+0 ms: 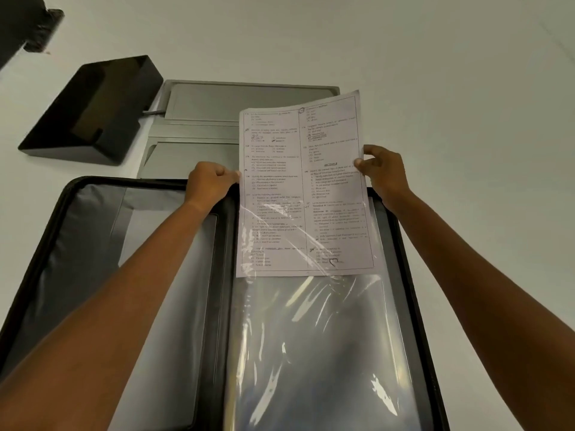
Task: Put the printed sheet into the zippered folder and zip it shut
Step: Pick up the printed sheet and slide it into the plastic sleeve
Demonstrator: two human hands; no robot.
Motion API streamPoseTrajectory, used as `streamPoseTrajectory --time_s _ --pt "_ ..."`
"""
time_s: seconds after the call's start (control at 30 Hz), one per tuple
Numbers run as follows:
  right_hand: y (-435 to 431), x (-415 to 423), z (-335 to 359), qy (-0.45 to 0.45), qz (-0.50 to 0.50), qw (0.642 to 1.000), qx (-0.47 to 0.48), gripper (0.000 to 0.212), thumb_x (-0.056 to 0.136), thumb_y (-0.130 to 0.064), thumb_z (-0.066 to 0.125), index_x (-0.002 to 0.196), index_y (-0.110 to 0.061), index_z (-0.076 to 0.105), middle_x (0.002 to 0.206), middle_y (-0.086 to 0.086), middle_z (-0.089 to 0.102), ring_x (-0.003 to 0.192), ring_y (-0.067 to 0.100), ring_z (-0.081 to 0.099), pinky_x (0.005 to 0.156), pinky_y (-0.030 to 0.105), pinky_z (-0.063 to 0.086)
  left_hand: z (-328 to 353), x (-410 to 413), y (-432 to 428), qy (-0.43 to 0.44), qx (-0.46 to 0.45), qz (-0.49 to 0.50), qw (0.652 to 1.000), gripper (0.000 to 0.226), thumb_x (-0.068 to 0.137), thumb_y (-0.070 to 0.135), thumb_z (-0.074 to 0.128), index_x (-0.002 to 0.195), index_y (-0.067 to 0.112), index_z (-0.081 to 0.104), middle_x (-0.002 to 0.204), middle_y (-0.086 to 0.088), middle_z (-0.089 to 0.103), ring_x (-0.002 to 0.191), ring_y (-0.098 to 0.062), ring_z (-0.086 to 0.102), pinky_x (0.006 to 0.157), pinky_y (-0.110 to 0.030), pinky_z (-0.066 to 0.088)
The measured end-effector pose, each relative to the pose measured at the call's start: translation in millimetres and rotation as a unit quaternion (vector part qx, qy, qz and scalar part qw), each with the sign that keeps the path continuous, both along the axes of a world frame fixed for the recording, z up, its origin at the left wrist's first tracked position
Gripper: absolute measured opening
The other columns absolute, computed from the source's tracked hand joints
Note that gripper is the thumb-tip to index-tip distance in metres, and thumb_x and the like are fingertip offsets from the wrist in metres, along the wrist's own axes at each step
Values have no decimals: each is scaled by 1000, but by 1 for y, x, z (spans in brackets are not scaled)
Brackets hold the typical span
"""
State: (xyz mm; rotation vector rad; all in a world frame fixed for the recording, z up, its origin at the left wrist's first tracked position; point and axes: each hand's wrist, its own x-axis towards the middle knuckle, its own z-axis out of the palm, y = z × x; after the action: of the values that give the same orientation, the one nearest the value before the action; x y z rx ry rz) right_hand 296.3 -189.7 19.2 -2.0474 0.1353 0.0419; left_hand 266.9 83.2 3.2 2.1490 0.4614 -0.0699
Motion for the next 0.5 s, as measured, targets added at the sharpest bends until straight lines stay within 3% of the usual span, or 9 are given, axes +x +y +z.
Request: streamPoseTrajectory --time_s 0.13,0.23,0.33,0.43,0.5 --pt "-6 -10 -5 29 3 999 22 21 88 -8 54 108 -6 59 107 17 66 86 24 63 85 36 52 3 7 -8 -14 9 35 999 16 87 25 61 87 10 66 79 -1 59 81 -18 53 72 -27 44" --pt "-7 -14 -9 52 4 998 24 23 88 -8 54 111 -5 58 107 19 66 88 25 63 88 39 52 6 15 -12 16 17 32 999 24 87 23 60 65 18 58 67 5 54 76 -16 53 61 -25 43" --pt "-8 -15 -10 60 10 998 14 22 89 -9 54 109 -5 59 108 19 66 92 29 64 90 41 52 7 19 -14 35 5 30 999 33 86 17 63 56 19 50 63 7 50 69 -14 52 63 -20 44" --pt "-9 -12 -11 57 17 998 -26 20 90 -15 51 105 -4 60 107 18 67 89 26 63 84 36 52 7 18 -12 41 -7 33 999 31 86 16 63 58 17 51 64 5 51 76 -16 54 63 -18 42" --pt "-7 -8 -11 47 5 998 -32 25 92 -19 49 111 -4 58 108 18 66 87 23 61 79 33 50 5 15 -11 41 -11 26 999 17 86 15 63 70 8 62 77 -2 62 85 -19 54 69 -22 46"
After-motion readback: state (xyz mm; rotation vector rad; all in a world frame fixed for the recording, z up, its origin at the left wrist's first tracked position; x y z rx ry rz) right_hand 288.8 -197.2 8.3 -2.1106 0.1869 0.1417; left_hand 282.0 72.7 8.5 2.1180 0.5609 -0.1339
